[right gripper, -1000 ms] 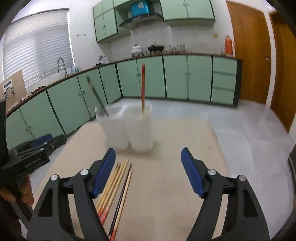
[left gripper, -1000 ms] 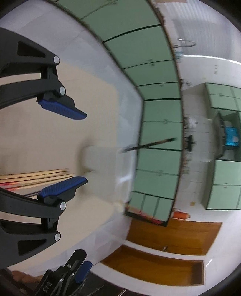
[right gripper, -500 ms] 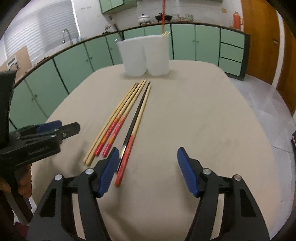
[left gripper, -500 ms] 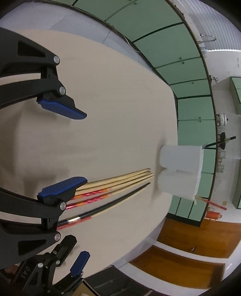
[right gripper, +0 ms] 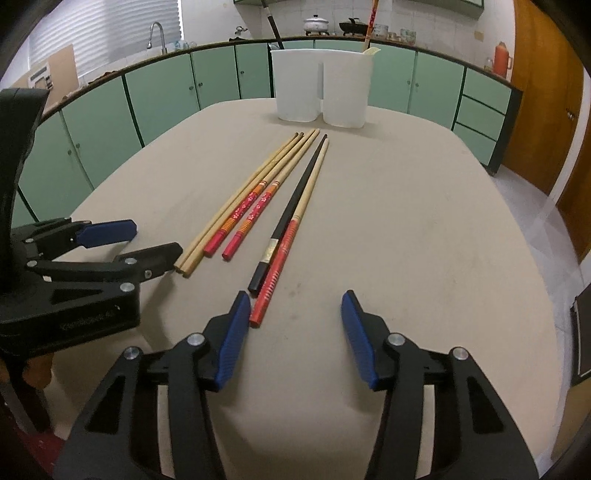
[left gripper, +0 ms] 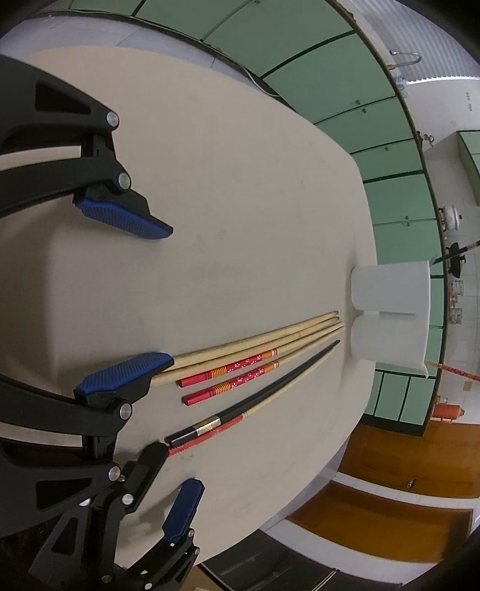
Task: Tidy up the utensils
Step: 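Move both tools back down to the remaining chopsticks, then grasp a red-patterned chopstick with the right tool while the left tool grasps a plain wooden chopstick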
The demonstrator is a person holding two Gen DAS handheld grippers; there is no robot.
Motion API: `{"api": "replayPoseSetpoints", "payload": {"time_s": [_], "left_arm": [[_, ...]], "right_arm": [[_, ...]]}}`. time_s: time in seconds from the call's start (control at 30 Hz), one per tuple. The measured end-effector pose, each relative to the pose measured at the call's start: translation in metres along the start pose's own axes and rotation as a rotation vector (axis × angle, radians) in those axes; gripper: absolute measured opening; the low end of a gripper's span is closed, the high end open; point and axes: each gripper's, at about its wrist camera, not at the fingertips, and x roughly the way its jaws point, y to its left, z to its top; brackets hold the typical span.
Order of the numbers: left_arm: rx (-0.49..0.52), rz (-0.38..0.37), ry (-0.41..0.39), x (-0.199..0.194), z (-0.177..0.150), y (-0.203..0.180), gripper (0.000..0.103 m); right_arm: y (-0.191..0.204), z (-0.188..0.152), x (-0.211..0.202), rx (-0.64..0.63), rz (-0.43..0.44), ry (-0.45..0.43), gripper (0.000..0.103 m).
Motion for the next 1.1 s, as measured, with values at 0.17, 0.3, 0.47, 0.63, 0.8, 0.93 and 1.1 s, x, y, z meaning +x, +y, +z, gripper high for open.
{"api": "replayPoseSetpoints", "payload": {"time_s": [0.17, 0.3, 0.47, 0.63, 0.8, 0.93, 1.1], "left_arm": [[-0.008, 0.005, -0.003, -0.002, -0.002, 0.005, 0.063], [-0.012, 0.003, -0.009, -0.003, -0.002, 0.004, 0.063], [-0.009, -0.014, -0.016, -0.007, -0.003, 0.002, 0.063], [-0.004, -0.032, -0.009, -0.005, -0.004, -0.001, 0.063], [-0.006, -0.063, 0.002, -0.007, -0.003, -0.004, 0.062], [0.027, -0.051, -0.01, -0.01, -0.003, -0.012, 0.062], [0.011, -0.032, 0.014, -0.001, -0.004, -0.009, 0.063]], "right_arm": [[-0.015, 0.001, -0.002, 0.046, -0.042, -0.008, 0.037], [-0.021, -0.001, -0.003, 0.082, -0.008, -0.011, 0.03], [-0.013, -0.003, -0.003, 0.053, 0.01, -0.013, 0.02], [-0.006, -0.002, -0.003, 0.023, 0.005, -0.014, 0.006], [-0.012, -0.002, -0.004, 0.055, 0.012, -0.011, 0.005], [-0.015, -0.001, -0.003, 0.064, 0.013, -0.011, 0.005], [-0.019, -0.001, -0.003, 0.076, 0.02, -0.012, 0.005]]}}
